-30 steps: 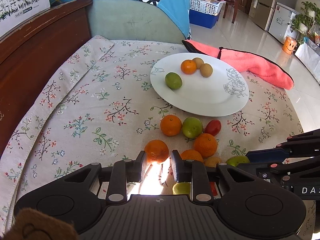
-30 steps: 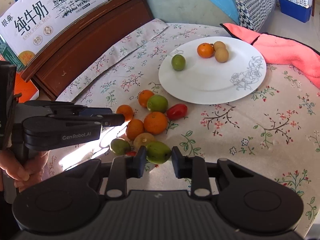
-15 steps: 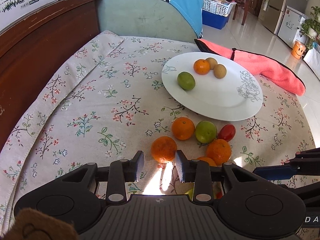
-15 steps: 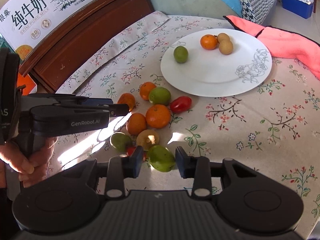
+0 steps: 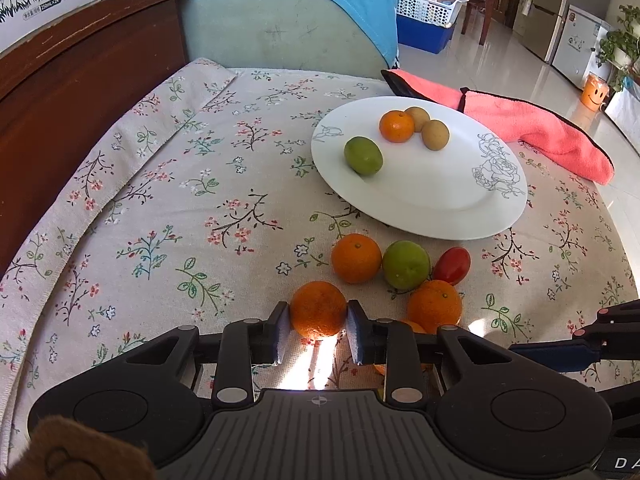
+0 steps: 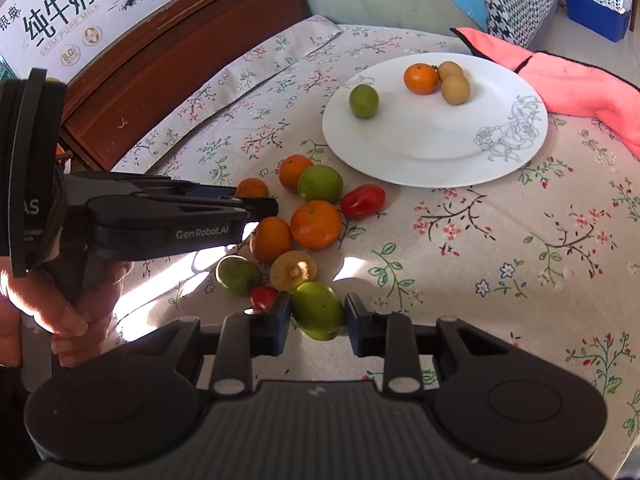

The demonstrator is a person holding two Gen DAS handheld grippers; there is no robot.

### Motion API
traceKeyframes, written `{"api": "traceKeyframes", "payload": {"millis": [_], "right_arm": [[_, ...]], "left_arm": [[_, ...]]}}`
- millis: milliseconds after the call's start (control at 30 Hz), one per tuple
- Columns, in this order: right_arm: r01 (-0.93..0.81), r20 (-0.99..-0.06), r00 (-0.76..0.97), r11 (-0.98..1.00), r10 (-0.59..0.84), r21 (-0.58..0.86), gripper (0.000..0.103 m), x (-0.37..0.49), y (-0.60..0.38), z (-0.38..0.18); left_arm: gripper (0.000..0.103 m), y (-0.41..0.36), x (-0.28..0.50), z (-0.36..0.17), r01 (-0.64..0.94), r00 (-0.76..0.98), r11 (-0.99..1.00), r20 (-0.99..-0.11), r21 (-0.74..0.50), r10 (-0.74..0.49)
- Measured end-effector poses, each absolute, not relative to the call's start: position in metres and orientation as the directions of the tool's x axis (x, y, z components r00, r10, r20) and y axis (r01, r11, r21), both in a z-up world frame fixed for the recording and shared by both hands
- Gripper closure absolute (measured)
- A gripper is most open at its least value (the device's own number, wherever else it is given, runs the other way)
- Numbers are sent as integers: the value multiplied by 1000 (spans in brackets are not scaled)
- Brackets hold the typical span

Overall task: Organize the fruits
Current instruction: 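Grasp a mandarin orange with the left tool while the right tool grasps a green lime, then set the orange on the plate with left tool while right tool sets the lime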

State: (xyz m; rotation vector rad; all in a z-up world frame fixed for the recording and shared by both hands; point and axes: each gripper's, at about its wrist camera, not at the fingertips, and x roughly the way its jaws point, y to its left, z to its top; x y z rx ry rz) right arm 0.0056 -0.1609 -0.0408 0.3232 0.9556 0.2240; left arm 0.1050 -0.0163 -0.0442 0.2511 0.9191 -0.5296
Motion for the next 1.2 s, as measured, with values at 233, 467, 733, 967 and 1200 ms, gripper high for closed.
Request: {"api": "traceKeyframes", "payload": {"millis": [233,467,733,967,1200], "right_arm": [[-17,-719,617,920,318,392,73,6,-174,-21],[20,-666,692,915,278,403,73,16,-204,10],[93,-631,747,908,207,408,73,45,-246,28],[193,-646,745,873,166,447,73,76,-278,15],[246,-669,730,861,138,446,73,101,-287,0]], "left_arm": [[76,-14,107,-25,509,529,861,-782,-20,-330],[76,-27,111,1,531,561,847,-741,-20,-369],[76,-50,132,12,540,566,840,-717,-51,-407],[76,-78,152,1,568,547,822,-727,-41,-415],[76,-99,161,-10,593,519,804,-741,-48,-427]]}}
